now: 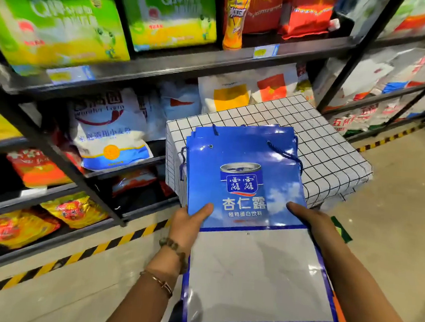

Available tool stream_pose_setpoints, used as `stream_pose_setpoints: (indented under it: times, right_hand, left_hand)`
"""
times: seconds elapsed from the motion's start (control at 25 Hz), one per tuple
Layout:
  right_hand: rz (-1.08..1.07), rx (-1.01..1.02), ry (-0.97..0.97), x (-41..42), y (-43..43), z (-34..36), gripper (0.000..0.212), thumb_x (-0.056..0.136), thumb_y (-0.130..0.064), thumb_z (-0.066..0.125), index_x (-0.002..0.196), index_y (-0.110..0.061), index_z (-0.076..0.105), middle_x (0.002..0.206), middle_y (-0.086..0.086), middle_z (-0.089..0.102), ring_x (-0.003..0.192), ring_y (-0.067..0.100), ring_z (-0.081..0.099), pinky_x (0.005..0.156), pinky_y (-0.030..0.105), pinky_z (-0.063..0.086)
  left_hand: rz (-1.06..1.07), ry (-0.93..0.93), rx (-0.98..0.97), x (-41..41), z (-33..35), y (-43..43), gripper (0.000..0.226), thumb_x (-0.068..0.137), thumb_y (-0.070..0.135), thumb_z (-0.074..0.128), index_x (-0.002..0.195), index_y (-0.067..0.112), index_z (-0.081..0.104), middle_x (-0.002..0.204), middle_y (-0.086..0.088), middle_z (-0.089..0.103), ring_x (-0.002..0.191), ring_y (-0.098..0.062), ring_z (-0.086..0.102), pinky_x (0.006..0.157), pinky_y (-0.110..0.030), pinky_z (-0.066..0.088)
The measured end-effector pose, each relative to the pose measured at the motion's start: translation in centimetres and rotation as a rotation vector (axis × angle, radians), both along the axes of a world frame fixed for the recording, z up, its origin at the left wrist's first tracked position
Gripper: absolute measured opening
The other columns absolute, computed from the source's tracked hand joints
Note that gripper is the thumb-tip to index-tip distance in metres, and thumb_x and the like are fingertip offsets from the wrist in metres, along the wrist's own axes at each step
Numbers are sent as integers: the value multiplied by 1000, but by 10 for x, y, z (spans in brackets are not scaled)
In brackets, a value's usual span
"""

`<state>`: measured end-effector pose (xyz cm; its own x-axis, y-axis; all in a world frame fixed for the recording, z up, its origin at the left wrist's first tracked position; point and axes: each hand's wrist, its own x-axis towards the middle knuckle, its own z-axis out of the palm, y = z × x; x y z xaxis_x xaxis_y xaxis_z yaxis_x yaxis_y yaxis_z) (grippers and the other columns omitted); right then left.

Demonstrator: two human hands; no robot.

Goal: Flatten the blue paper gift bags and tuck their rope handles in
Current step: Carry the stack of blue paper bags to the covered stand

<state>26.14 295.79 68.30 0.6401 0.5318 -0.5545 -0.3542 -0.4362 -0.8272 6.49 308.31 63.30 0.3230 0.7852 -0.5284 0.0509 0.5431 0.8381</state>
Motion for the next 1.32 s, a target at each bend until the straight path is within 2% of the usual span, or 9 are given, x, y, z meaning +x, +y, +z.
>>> stream_pose_setpoints:
  times: [0.2, 0.4, 0.52, 0.68, 0.8, 0.96, 1.12, 1.24, 1.32]
  right_hand:
    - [28, -26, 5, 41, 37, -3, 33, 76, -28, 67, 95, -1, 70, 87, 23, 71, 80, 43, 67, 75, 43, 55]
    - [112, -31, 39, 124, 86, -17, 34, 76, -28, 66, 95, 0, 69, 90, 24, 70, 81, 41, 66, 81, 49, 52]
    - [191, -8, 107, 183, 126, -30, 34, 79, -26, 64, 99, 1, 67, 92, 23, 70, 77, 39, 66, 73, 42, 54]
    - [293, -50, 213, 259, 182, -50, 30, 78, -24, 65, 96, 1, 67, 88, 22, 71, 68, 33, 67, 62, 34, 57]
    - [309, -63, 296, 285, 208, -68, 32, 78, -22, 65, 99, 2, 67, 93, 24, 70, 74, 35, 67, 71, 39, 55]
    - [388, -92, 302, 295, 223, -85, 57, 61, -33, 76, 103, 4, 64, 94, 26, 69, 83, 40, 66, 83, 52, 52]
    - [475, -93, 252, 300, 226, -90, 46, 59, -32, 68, 95, -3, 67, 83, 17, 73, 70, 32, 69, 70, 40, 55]
    - [548, -73, 229, 302, 224, -94, 46, 56, -30, 72, 95, -7, 67, 82, 15, 73, 68, 31, 70, 64, 38, 56]
    - [616, -62, 209, 299, 220, -98, 58, 39, -37, 84, 88, -9, 71, 79, 13, 73, 68, 31, 70, 58, 36, 56]
  left_hand:
    - [-15, -4, 36, 42, -1, 40, 7, 85, 12, 63, 91, 8, 65, 84, -7, 67, 66, -16, 64, 52, -18, 53]
    - [47, 24, 41, 113, -9, 75, 7, 84, 13, 65, 90, 10, 66, 83, -5, 69, 67, -17, 65, 58, -23, 55]
    - [150, 66, 42, 162, -20, 94, 12, 83, 12, 65, 94, 7, 67, 88, -11, 70, 67, -17, 64, 55, -20, 53]
    - [244, 215, -61, 226, -27, 128, 20, 74, 22, 75, 86, 9, 67, 71, -3, 69, 64, -19, 64, 62, -26, 53]
    - [289, 230, -104, 248, -32, 143, 8, 79, 18, 71, 79, 14, 64, 54, 6, 68, 55, -13, 66, 56, -24, 54]
    - [334, 182, -136, 258, -43, 148, 5, 84, 13, 64, 88, 16, 66, 68, 3, 73, 61, -14, 69, 58, -26, 57]
    - [302, 213, -79, 259, -53, 146, 28, 66, 26, 76, 92, 19, 66, 87, -2, 74, 73, -16, 71, 60, -26, 56]
    - [261, 243, 4, 250, -64, 147, 19, 80, 16, 70, 96, 21, 62, 82, 10, 74, 68, -6, 69, 53, -15, 51]
    - [196, 268, 52, 245, -72, 145, 25, 79, 22, 70, 101, 26, 61, 82, 14, 73, 71, -5, 69, 55, -15, 50]
